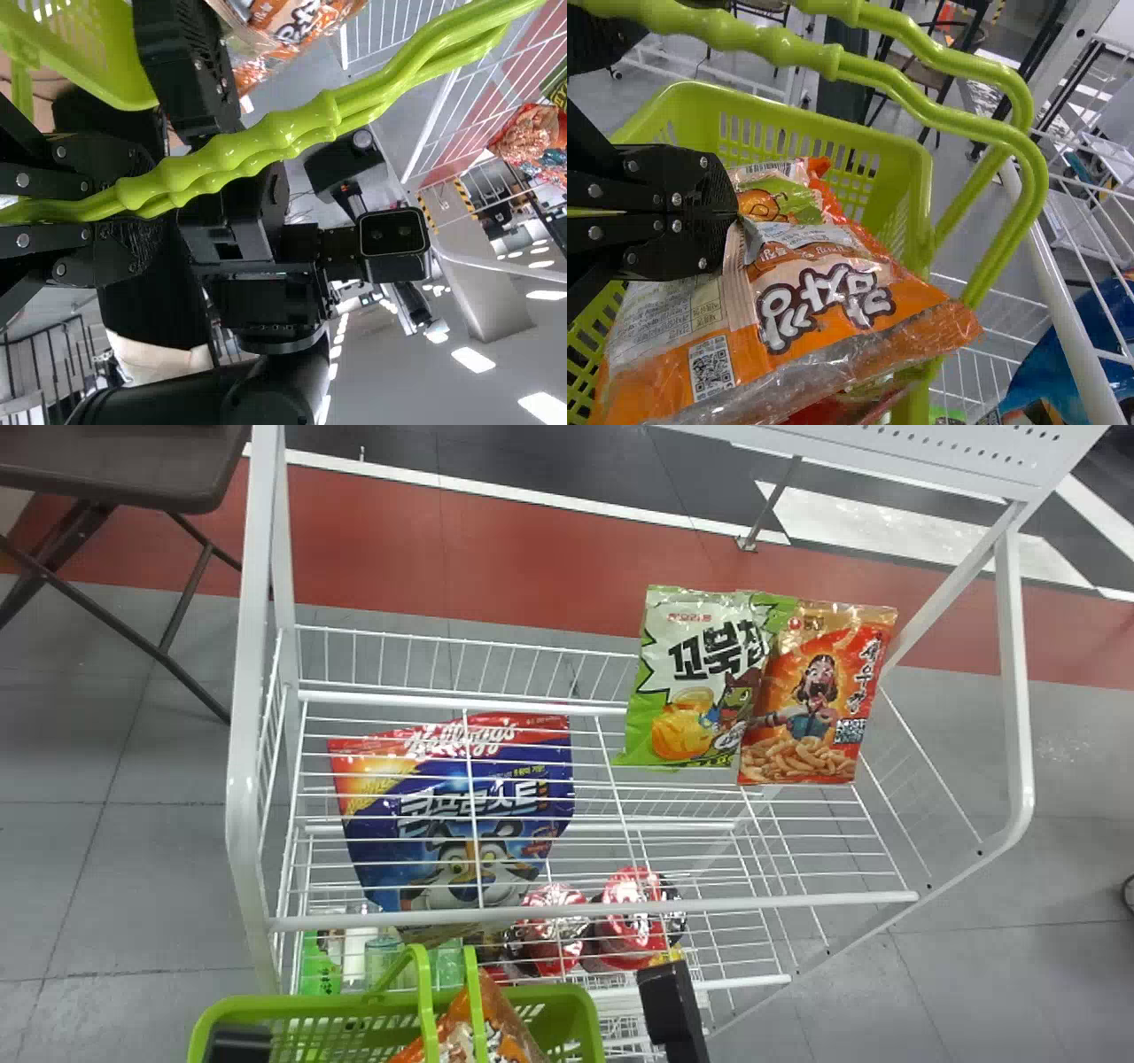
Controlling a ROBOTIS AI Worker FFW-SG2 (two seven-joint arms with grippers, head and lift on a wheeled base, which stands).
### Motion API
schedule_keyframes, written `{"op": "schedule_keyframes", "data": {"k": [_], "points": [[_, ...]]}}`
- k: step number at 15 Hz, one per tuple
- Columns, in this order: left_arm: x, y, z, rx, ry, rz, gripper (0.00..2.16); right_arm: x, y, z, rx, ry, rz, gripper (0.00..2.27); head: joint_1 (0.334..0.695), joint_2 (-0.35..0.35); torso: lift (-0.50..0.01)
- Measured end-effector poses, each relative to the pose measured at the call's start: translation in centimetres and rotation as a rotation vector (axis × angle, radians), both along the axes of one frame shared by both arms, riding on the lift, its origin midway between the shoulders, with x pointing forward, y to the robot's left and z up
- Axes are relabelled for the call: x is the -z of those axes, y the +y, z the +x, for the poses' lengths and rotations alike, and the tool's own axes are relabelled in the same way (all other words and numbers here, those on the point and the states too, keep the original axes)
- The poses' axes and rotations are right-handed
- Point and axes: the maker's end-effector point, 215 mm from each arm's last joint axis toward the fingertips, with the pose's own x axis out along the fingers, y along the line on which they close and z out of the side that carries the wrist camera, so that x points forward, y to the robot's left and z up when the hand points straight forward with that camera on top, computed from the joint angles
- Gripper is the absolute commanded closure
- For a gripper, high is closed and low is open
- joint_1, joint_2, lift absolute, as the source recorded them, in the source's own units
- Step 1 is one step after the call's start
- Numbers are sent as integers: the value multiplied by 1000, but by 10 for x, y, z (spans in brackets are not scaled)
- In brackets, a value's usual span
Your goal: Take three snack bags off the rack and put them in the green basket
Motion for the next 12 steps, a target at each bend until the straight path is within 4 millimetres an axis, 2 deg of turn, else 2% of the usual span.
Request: {"op": "schedule_keyframes", "data": {"k": [3,5,7,8,9,12], "points": [[0,0,1,0,-1,0,1514,1,-15,-2,17,25,-5,39,695,-350,-26],[1,0,1,0,-1,1,1514,-12,-30,2,46,19,15,56,695,-350,-26],[1,-1,1,2,0,1,1514,-28,-54,17,102,-27,14,60,695,-350,-26],[1,-1,1,3,0,0,1514,-36,-66,31,136,-80,9,60,695,-350,-26],[1,-1,0,4,0,-1,1514,-49,-81,54,182,-178,-2,60,695,-350,-26],[1,-2,-2,4,4,-2,1514,-105,-130,126,329,-531,-50,60,695,-350,-26]]}}
